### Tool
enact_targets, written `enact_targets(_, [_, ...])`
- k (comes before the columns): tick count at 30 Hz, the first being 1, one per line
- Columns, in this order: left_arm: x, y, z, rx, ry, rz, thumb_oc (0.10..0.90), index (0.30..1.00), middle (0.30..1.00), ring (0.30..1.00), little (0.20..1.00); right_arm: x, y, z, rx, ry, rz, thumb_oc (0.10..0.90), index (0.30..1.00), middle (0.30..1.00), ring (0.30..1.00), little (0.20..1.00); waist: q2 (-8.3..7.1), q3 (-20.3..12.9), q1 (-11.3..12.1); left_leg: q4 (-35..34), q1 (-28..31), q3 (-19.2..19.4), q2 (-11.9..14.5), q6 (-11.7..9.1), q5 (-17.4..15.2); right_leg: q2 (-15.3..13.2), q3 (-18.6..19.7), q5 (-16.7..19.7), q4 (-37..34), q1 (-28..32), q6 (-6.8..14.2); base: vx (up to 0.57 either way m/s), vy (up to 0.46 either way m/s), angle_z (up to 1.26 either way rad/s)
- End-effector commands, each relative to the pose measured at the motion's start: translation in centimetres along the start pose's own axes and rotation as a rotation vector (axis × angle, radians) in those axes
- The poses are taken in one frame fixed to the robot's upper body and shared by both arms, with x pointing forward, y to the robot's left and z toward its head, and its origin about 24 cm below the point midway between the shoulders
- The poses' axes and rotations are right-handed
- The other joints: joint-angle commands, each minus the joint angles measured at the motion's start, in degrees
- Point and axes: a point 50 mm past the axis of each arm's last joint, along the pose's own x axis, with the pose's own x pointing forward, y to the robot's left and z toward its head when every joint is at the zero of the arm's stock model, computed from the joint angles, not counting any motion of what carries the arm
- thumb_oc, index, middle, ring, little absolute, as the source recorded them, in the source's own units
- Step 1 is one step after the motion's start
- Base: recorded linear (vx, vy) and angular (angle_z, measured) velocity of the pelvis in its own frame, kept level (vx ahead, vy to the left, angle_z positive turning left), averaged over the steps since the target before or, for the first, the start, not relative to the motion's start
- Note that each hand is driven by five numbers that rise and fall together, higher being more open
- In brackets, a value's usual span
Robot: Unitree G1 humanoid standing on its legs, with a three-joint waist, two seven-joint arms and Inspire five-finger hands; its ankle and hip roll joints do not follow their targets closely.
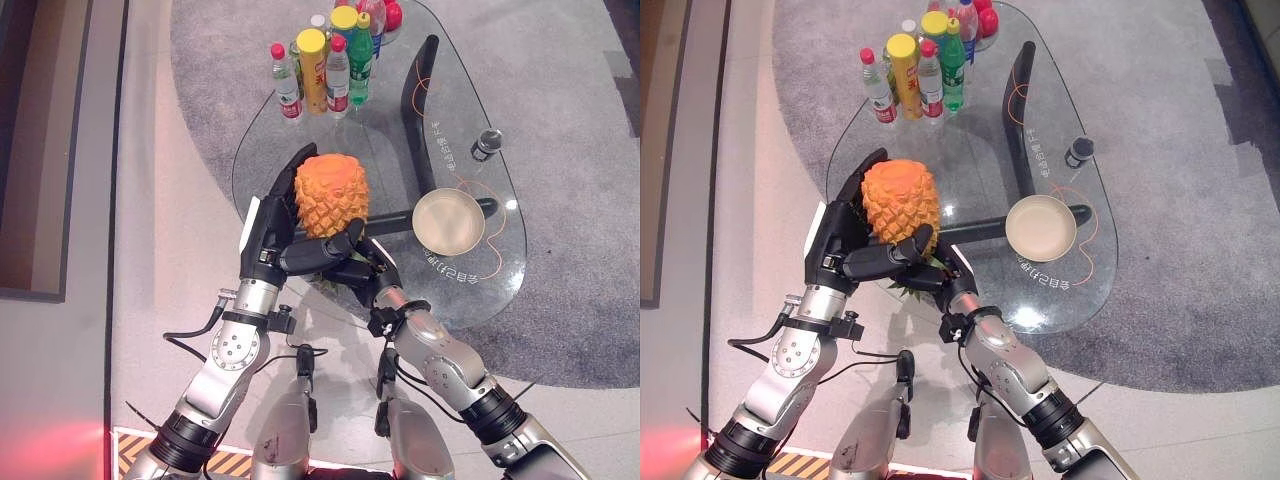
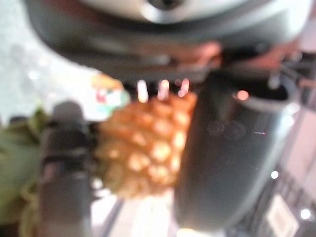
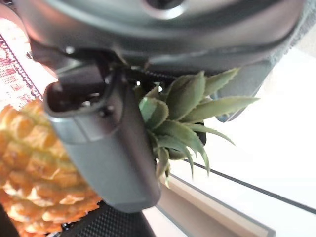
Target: Pick up the fruit to the plate
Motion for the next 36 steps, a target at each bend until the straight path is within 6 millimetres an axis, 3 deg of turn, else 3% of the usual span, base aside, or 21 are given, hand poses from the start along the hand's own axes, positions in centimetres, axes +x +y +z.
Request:
enact_targets(1, [0.3, 3.9, 4.7, 0.046, -0.304, 0.272, 0.8, 0.9, 0.9, 0.9, 0.9, -1.4, -1.9, 3.7, 0.075, -0.291, -0.141, 0.1, 0.3, 0.3, 0.3, 0.2, -0.62, -6.87, -0.94, 4.05, -0.14, -2.98, -3.22, 2.51, -2.39, -0.09, 0.41, -3.71, 3.56, 2.17, -2.56, 0.0, 0.0, 0.0])
enact_targets(8, [0.2, 4.6, 4.8, 0.052, -0.305, 0.302, 0.8, 0.9, 0.9, 0.9, 0.9, -2.2, -4.4, 5.2, 0.029, -0.378, -0.271, 0.1, 0.3, 0.3, 0.3, 0.2, -0.67, -6.68, -1.35, 4.01, 0.01, -2.72, -3.09, 2.54, -2.5, -0.11, 0.4, -3.71, 3.62, 2.18, -2.34, 0.0, 0.0, 0.0])
enact_targets(25, [-0.1, 5.7, 4.4, 0.067, -0.279, 0.332, 0.8, 0.9, 0.9, 0.9, 0.9, -4.1, -7.7, 7.0, -0.023, -0.504, -0.479, 0.1, 0.3, 0.3, 0.3, 0.2, -1.22, -6.98, -1.55, 4.11, 0.39, -2.36, -2.67, 2.53, -2.87, -0.01, 0.51, -3.66, 3.42, 2.6, -2.08, 0.0, 0.0, 0.0])
enact_targets(31, [-0.2, 6.1, 4.3, 0.08, -0.261, 0.339, 0.8, 0.9, 0.9, 0.9, 0.9, -4.8, -8.6, 8.0, -0.149, -0.55, -0.562, 0.1, 0.3, 0.3, 0.3, 0.2, -1.36, -6.83, -1.52, 4.13, 0.33, -2.35, -2.6, 2.56, -2.92, 0.1, 0.53, -3.61, 3.34, 2.64, -1.98, 0.0, 0.0, 0.0])
enact_targets(36, [-0.1, 6.9, 3.4, 0.092, -0.188, 0.362, 0.8, 0.9, 0.9, 0.9, 0.9, -5.4, -10.0, 9.8, -0.38, -0.582, -0.668, 0.1, 0.3, 0.3, 0.3, 0.2, -1.87, -6.55, -1.41, 4.35, 0.03, -2.28, -2.49, 2.52, -3.03, 0.23, 0.6, -3.54, 3.33, 2.51, -1.78, 0.0, 0.0, 0.0])
